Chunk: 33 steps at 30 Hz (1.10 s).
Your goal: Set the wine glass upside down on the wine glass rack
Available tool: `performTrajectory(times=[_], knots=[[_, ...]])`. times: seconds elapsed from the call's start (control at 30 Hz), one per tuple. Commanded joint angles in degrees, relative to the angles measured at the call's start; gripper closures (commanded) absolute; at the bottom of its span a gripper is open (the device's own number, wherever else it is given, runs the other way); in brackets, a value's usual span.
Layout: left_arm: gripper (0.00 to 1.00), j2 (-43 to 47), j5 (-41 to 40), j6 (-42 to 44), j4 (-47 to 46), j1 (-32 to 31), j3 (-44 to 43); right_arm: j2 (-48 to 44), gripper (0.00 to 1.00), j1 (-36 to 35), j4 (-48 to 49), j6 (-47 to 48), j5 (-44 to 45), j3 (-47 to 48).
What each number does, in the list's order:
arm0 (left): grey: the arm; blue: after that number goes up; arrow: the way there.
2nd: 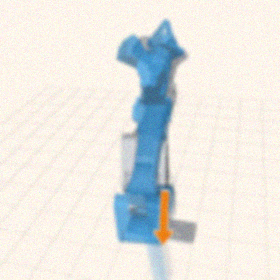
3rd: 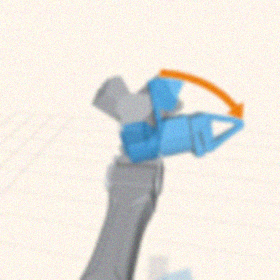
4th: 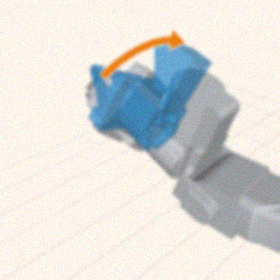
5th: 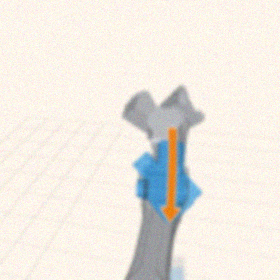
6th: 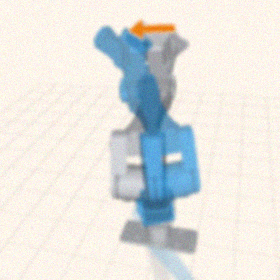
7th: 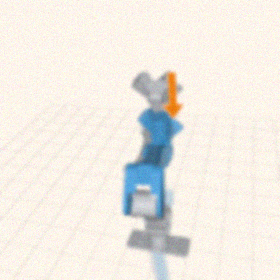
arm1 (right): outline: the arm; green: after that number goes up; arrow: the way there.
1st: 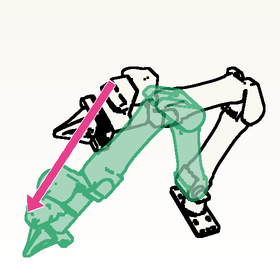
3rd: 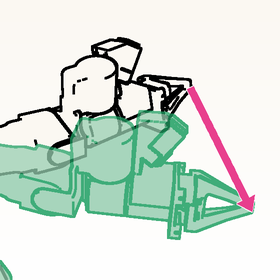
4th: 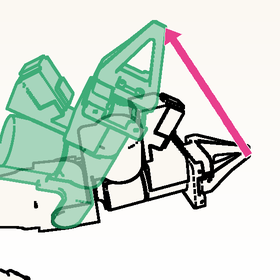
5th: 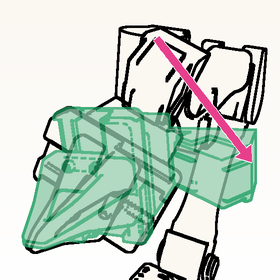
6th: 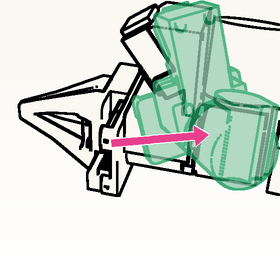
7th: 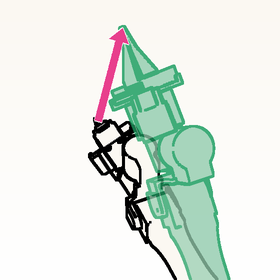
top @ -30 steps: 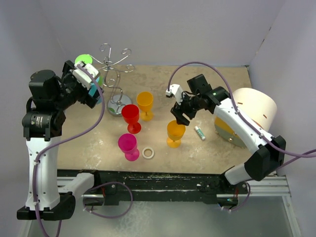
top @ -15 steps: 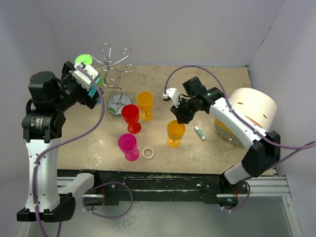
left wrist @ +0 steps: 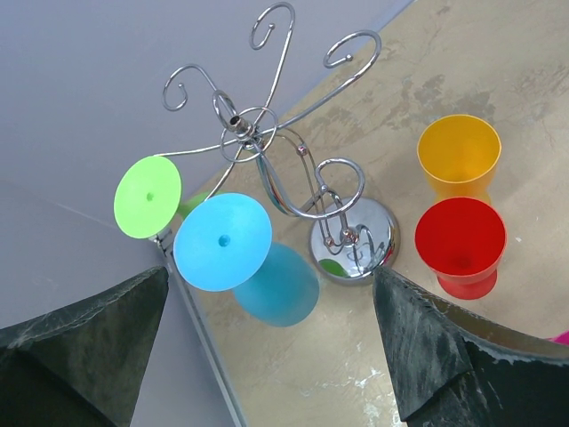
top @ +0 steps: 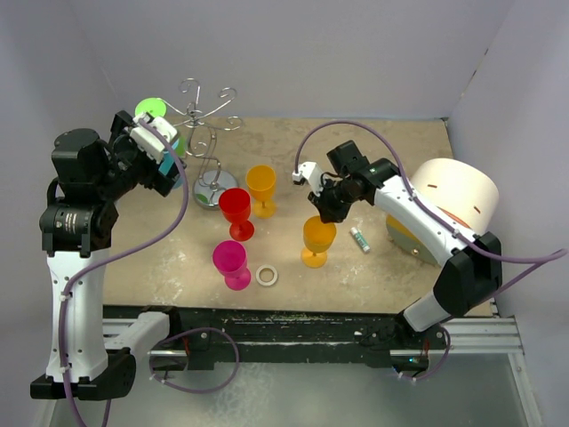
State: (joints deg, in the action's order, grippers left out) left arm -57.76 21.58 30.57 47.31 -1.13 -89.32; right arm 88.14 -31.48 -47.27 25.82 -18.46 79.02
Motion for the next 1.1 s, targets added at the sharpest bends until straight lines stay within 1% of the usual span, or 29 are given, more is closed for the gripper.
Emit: performTrajectory(times=[0.0,0.07,0.3,0.5,0.7,0.83,0.97,1.07], knots=[[0.01,0.51,-0.86,-0.89,-2.57,0.42,-0.17,-1.16,0.96,-0.24,-1.43,1.73,-0.22,2.14],[0.01,0.45,-1.05,-1.1,-2.7,0.42,-0.15,-1.61,1.0,-0.24,-2.05,1.61,-1.17,3.68],[0.01,0.26,-2.13,-3.04,-3.63,0.4,-0.33,-4.77,1.0,0.89,-1.65,3.44,3.28,10.31],[0.01,-0.05,-1.91,-7.09,-5.48,0.97,-0.75,-6.43,1.0,5.04,-1.39,5.17,1.95,21.11],[0.01,-1.69,3.94,-11.67,-5.39,2.17,-4.65,-6.84,1.0,5.91,2.27,4.7,0.92,31.1],[0.01,-3.66,9.26,-15.63,-5.58,2.87,-8.07,-6.97,1.0,5.91,7.53,1.57,-0.96,36.29],[0.01,-5.93,13.4,-21.75,-8.23,2.97,-9.85,-6.53,1.0,5.91,13.17,-2.84,-2.15,39.82],[0.01,-8.1,15.67,-30.95,-12.06,2.9,-10.02,-4.0,1.0,5.92,15.09,-6.44,-5.18,44.5]])
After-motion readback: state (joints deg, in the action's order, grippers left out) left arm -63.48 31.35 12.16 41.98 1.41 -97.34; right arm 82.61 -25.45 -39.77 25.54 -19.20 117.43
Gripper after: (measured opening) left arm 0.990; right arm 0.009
